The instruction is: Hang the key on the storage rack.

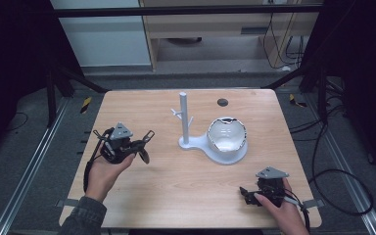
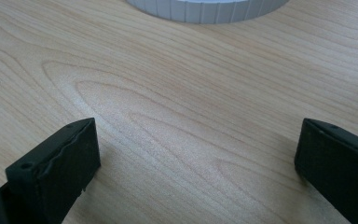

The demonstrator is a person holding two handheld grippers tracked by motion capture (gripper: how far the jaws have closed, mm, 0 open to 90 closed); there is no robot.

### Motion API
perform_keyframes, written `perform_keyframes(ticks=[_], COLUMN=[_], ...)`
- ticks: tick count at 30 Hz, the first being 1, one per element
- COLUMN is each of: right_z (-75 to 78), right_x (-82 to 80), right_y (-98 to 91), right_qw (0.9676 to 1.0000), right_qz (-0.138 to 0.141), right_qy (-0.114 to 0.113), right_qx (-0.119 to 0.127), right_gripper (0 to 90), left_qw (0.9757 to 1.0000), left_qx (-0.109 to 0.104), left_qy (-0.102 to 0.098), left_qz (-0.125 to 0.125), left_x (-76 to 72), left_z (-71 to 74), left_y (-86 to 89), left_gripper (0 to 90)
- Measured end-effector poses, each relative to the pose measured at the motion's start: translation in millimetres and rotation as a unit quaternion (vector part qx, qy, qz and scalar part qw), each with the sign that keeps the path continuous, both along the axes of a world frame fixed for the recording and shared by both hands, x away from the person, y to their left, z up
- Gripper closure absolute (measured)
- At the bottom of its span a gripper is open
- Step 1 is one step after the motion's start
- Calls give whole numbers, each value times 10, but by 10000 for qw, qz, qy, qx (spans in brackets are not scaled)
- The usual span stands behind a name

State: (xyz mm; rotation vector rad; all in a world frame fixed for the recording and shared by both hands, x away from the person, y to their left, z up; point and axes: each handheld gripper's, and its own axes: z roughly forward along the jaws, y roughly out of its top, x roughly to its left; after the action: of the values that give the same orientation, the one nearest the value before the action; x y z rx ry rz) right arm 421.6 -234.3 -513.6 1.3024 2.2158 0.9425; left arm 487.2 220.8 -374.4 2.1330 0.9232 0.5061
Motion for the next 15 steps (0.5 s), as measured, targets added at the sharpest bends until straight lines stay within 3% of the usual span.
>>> perform_keyframes(ticks=[15], right_z=[-1], right_x=[0], right_y=[5], right_qw=[10000], right_qz=[-15], right_qy=[1], right_qx=[13], right_gripper=[4], left_qw=[9996], left_qx=[-88], left_qy=[-257], left_qz=[-99], left_x=[-1], left_z=[208], left_y=[-243], left_gripper=[800])
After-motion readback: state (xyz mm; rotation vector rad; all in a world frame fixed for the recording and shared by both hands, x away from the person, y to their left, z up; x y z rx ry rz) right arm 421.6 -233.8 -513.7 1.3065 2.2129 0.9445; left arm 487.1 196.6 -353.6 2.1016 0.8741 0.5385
